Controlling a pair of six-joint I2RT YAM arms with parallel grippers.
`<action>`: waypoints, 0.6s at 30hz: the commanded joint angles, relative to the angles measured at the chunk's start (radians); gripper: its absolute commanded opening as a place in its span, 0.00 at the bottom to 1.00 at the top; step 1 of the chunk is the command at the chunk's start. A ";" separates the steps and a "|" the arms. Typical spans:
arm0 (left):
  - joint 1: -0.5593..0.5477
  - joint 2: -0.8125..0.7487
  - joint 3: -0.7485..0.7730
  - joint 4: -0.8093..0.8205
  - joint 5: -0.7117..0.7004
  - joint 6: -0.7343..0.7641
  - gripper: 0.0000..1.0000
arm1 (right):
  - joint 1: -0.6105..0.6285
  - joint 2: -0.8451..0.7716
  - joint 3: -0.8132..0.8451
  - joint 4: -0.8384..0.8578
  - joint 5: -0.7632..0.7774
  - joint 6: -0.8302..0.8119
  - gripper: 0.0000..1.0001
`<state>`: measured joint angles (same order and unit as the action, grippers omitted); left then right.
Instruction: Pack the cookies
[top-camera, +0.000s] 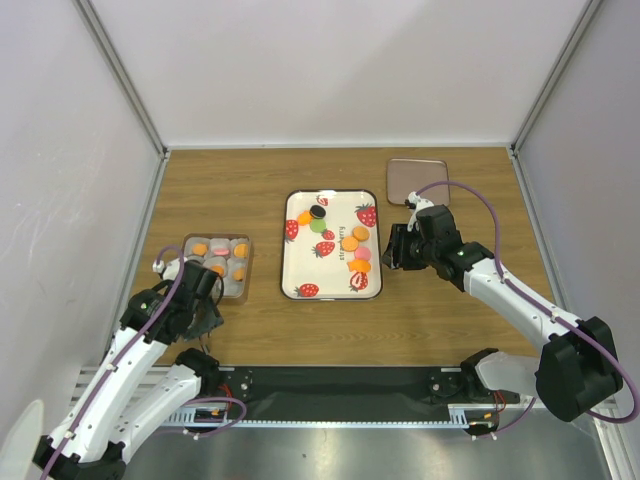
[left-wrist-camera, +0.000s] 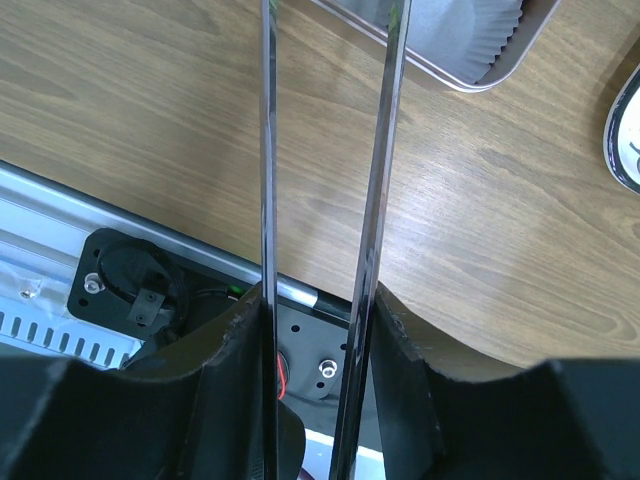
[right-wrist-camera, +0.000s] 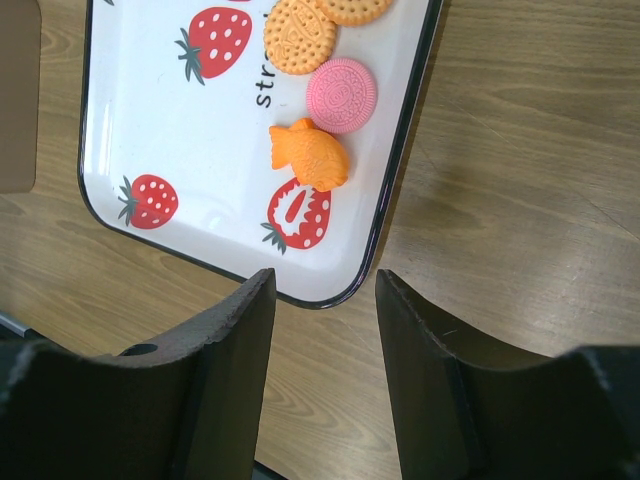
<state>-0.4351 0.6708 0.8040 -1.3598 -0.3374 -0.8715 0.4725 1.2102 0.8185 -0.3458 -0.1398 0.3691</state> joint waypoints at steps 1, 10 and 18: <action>0.010 -0.011 0.012 -0.044 -0.012 -0.001 0.48 | 0.006 -0.012 0.031 0.016 0.002 -0.002 0.51; 0.010 -0.014 0.023 -0.056 -0.014 -0.003 0.51 | 0.006 -0.014 0.031 0.018 0.002 -0.002 0.51; 0.009 0.036 0.130 -0.036 -0.005 0.049 0.50 | 0.008 -0.011 0.033 0.016 0.006 -0.002 0.51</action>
<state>-0.4351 0.6842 0.8417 -1.3659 -0.3363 -0.8600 0.4740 1.2098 0.8185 -0.3458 -0.1394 0.3691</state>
